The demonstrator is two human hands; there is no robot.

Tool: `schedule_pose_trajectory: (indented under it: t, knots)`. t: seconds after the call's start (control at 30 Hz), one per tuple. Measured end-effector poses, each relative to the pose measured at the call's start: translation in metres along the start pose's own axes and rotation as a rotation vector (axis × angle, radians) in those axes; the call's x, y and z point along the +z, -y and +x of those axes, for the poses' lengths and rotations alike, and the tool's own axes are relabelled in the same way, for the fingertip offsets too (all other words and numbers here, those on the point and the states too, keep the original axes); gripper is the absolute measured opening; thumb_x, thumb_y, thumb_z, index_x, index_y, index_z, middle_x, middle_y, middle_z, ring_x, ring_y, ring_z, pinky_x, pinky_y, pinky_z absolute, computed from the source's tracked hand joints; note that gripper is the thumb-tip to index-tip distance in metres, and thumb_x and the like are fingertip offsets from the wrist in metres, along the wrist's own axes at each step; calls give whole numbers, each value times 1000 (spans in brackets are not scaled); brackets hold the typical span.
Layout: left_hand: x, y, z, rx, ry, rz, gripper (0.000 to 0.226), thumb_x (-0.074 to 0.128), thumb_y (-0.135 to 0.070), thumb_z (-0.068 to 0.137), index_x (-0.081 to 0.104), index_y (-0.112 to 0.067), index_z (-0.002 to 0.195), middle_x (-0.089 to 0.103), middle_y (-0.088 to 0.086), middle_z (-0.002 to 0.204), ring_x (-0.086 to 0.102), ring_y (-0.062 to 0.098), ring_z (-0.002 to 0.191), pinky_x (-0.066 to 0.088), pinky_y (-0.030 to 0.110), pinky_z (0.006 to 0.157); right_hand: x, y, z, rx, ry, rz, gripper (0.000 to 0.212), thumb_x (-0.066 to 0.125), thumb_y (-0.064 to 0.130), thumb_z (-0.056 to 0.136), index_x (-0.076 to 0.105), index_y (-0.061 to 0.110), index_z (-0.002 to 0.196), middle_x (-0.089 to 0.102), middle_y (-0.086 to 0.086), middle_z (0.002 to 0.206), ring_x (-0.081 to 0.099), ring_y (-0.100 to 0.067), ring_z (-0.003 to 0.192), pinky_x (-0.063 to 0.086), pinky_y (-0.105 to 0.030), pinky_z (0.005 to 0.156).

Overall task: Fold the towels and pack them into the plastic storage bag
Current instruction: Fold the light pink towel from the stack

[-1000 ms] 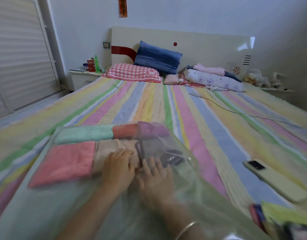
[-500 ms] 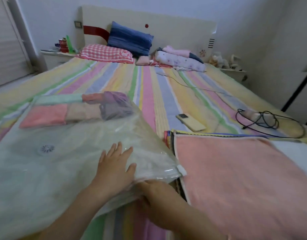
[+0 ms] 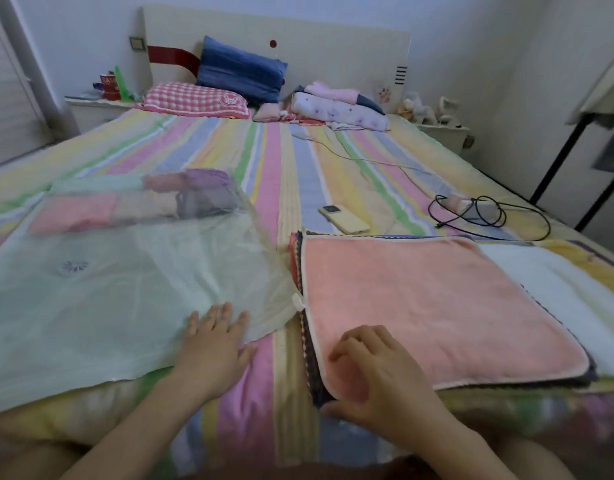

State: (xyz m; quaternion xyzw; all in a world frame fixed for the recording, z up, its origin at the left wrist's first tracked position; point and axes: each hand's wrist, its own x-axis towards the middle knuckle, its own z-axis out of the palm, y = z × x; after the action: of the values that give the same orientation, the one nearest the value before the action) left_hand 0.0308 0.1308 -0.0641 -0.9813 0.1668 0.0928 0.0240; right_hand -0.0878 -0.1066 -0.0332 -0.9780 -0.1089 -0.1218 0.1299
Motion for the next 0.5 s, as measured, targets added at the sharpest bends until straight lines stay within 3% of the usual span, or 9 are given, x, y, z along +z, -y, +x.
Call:
schedule_pose_trajectory:
  t: [0.07,0.13,0.17,0.23,0.33,0.4,0.5]
  knots:
    - [-7,-10,-6,10,-82,-12,63,26,-47,99,14,-22,155,16,8,161,11,27,149,4,46,121,5,5,-5,-27,24,-43,61,58,69,57,54,30,103,50,14,109,48,-13,104,47,-27,81]
    - [-10,-26,-17,98,-274,-177,56,36,-38,90,44,-19,142,44,5,146,37,27,138,25,42,115,7,4,-9,-27,-31,-33,49,59,56,60,52,29,99,52,14,105,54,-12,99,49,-22,74]
    - [-12,-36,-24,165,-380,-297,48,41,-33,86,56,-19,130,56,1,131,51,23,125,38,39,106,6,3,-10,-2,-58,8,43,59,53,63,52,29,98,53,16,103,54,-9,96,47,-18,70]
    - [-20,-55,-36,231,-511,-507,25,48,-28,85,62,-27,106,62,-11,101,59,11,96,49,30,85,3,-1,-10,38,-52,100,35,61,53,75,52,31,100,53,20,108,50,-2,101,46,-18,72]
    - [-35,-74,-46,146,-380,-726,7,53,-30,91,57,-35,93,66,-15,75,61,2,69,51,30,71,0,-8,-12,56,-22,163,24,59,47,86,56,30,103,53,22,118,47,0,110,46,-21,83]
    - [-44,-83,-45,135,-223,-865,6,51,-29,96,56,-33,96,71,-11,68,63,4,56,51,26,65,1,-9,-12,80,-42,208,19,60,42,88,60,27,100,56,20,117,50,-1,107,48,-23,85]
    - [-55,-94,-41,115,-23,-1037,13,44,-27,100,53,-22,108,74,1,69,66,14,51,40,16,45,5,-7,-12,136,-111,302,21,55,45,88,65,27,93,63,18,103,58,-3,92,51,-24,76]
